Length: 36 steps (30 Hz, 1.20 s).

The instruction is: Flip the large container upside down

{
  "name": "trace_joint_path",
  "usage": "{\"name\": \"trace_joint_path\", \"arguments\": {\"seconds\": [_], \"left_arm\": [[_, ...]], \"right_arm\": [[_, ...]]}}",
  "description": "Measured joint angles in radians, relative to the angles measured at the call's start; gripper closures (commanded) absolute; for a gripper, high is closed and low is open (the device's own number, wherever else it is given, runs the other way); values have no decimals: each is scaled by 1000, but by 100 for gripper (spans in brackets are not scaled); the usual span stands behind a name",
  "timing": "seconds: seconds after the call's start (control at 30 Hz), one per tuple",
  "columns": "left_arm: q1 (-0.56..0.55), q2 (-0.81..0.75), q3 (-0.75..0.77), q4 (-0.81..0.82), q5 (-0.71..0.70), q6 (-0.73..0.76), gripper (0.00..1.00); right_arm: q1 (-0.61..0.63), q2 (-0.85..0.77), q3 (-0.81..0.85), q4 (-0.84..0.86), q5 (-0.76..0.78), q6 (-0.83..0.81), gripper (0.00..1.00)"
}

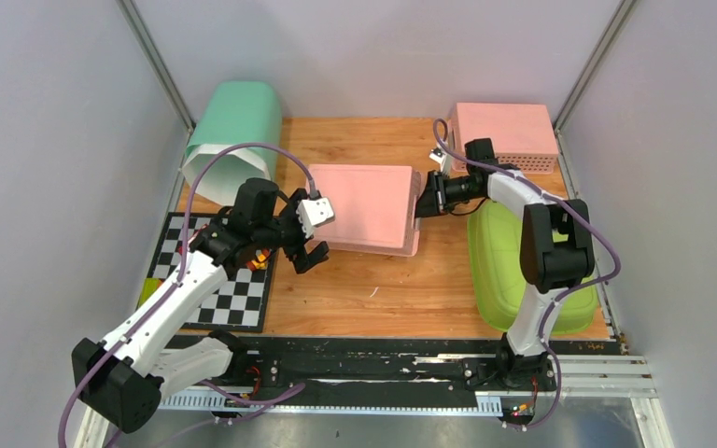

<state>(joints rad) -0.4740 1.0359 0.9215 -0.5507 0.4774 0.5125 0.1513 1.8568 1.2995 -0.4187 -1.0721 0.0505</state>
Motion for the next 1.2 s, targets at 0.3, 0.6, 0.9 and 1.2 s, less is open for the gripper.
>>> {"name": "trace_joint_path", "arguments": {"seconds": [0.3,0.6,0.9,1.2], "left_arm": [[0,-35,-34,34,1,-12,0],[0,-31,-38,49,1,-16,0],[0,-31,-50,56,1,-18,0],[0,-30,-51,56,1,-19,0]], "right_arm": [[-13,24,-3,31,-40,10,58],[-14,58,-12,64,-48,21,56],[-33,80,-16,75,-19,33,54],[-43,89,-16,86,-16,43,54]]}}
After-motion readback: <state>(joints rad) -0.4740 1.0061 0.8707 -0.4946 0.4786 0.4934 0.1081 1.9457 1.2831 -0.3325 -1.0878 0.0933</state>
